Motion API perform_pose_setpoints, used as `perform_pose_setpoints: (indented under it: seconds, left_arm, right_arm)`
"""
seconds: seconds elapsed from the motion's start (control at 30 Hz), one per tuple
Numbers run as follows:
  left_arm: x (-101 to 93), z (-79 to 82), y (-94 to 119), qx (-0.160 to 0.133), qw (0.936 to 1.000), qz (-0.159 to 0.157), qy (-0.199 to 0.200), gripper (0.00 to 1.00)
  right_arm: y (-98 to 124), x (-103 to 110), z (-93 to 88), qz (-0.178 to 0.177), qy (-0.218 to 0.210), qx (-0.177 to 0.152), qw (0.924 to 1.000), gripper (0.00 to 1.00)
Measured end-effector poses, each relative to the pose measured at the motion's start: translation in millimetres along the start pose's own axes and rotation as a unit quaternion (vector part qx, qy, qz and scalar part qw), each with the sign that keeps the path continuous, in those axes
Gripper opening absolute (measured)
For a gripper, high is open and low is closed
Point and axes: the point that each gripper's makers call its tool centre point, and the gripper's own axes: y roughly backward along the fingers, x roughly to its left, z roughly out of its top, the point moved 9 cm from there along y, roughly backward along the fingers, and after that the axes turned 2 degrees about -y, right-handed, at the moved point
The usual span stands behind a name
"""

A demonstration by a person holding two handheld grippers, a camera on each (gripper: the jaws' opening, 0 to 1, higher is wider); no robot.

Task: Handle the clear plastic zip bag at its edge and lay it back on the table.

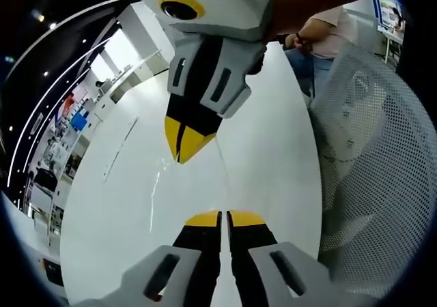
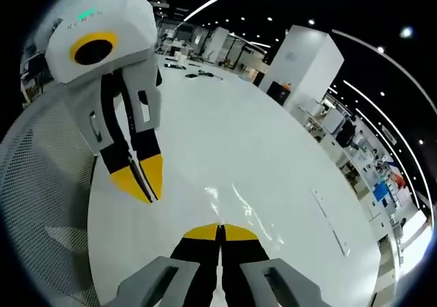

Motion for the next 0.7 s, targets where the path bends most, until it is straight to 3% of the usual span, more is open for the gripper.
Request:
perform_pose_setpoints:
  seconds: [0.23, 0.4, 0.7]
  left_arm:
    - [2.4, -4.7, 9.7, -0.006, 0.9999, 0.012, 0.010, 0.01]
    - [6.5, -10.9, 19.2, -0.023, 0.9982, 0.025, 0.050, 0.02]
    - [5.9, -29.8, 27.1, -0.024, 0.9928, 0.048, 0.107, 0.19]
  right_arm:
    - [-10.8, -12.0, -7.0, -0.008, -0.016, 0.016, 0.9997, 0.00]
    - [-18.0, -19.0, -12.9, -0.009, -0.031, 0.023, 0.9992, 0.00]
    - [-26.7, -28.5, -23.3, -0.012, -0.050, 0.035, 0.9981, 0.00]
